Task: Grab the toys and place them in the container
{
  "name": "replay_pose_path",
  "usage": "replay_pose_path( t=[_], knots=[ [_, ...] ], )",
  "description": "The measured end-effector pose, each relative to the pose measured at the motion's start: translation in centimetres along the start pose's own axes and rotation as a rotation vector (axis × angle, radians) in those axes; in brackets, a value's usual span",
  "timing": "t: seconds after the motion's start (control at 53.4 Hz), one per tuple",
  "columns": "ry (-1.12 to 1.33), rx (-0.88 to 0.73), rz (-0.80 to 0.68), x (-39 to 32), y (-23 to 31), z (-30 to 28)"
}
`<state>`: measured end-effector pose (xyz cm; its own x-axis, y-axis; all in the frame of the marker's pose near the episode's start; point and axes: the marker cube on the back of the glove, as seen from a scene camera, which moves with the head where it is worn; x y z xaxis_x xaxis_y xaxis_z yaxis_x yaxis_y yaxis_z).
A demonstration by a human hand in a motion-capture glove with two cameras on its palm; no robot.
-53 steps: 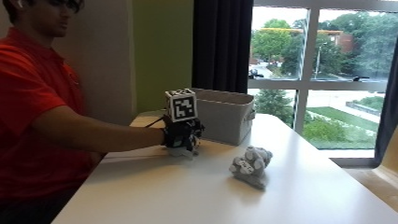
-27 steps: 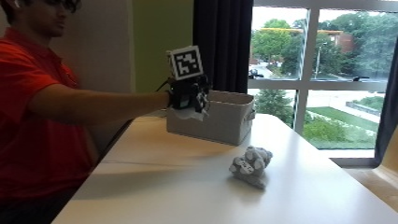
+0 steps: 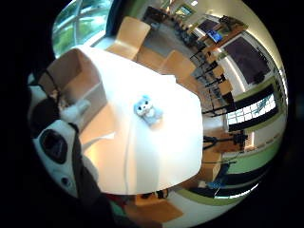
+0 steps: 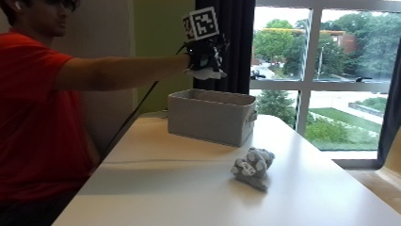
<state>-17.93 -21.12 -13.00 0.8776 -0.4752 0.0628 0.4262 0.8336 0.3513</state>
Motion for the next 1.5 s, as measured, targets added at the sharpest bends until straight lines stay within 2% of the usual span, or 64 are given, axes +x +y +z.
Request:
replay_pose_path(
  t=[0.3, 0.505, 0.693, 0.88, 1.104, 1.498],
  knots=[
    [-0.013, -0.004, -0.077, -7.1, -5.1, -0.8],
    [-0.039, -0.008, -0.163, -12.1, -7.0, 0.5],
    [-0.026, -0.048, -0.178, -14.6, -7.7, 2.2],
    [-0.003, -0.142, -0.141, -13.8, -7.4, 4.0],
    [0.085, -0.368, -0.181, -13.2, -5.8, 6.1],
    [0.008, -0.34, -0.139, -8.9, -2.7, 7.2]
  ],
)
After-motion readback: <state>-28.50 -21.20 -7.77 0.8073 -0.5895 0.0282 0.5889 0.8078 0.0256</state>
